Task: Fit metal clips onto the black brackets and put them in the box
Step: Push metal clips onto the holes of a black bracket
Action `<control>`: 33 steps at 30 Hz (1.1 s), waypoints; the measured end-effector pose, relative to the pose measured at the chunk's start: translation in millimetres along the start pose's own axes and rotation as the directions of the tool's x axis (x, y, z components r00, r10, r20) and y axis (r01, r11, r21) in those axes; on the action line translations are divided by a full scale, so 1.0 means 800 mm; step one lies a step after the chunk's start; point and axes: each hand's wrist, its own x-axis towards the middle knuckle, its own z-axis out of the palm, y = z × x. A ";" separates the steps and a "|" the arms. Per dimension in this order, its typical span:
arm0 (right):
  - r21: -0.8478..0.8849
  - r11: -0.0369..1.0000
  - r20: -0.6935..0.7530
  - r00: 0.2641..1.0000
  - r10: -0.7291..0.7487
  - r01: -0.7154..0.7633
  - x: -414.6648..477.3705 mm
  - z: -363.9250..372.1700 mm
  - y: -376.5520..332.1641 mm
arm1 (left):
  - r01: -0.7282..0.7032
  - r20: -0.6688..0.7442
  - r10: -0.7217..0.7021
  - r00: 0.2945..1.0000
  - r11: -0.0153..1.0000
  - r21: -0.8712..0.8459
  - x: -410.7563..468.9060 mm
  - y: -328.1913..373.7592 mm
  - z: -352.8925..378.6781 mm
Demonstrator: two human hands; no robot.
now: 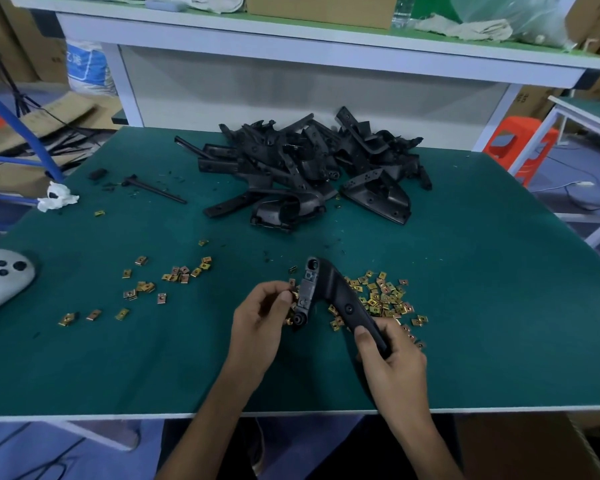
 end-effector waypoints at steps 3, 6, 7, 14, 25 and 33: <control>0.003 1.000 -0.008 1.000 -0.005 0.005 0.000 0.001 -0.001 | -0.006 0.004 0.006 1.000 1.000 -0.023 -0.001 0.003 0.001; 0.006 1.000 -0.017 1.000 -0.006 0.006 0.000 0.002 0.000 | 0.024 -0.009 -0.024 1.000 0.999 -0.043 -0.001 0.005 0.001; 0.007 1.000 -0.019 1.000 -0.009 0.010 0.000 0.002 0.000 | 0.037 -0.012 -0.038 0.999 0.997 -0.062 -0.001 0.005 0.001; 0.032 0.999 -0.029 0.999 -0.022 0.022 0.000 0.002 0.001 | 0.063 0.033 -0.061 0.998 0.994 -0.088 -0.001 0.008 0.000; -0.079 0.995 0.008 0.999 -0.054 0.054 0.002 0.001 0.006 | 0.059 0.067 -0.054 0.996 0.996 -0.067 -0.002 0.008 -0.002; -0.098 0.994 0.049 0.998 -0.047 0.051 0.003 0.001 0.007 | 0.083 0.078 -0.076 0.994 0.993 -0.084 -0.002 0.007 0.000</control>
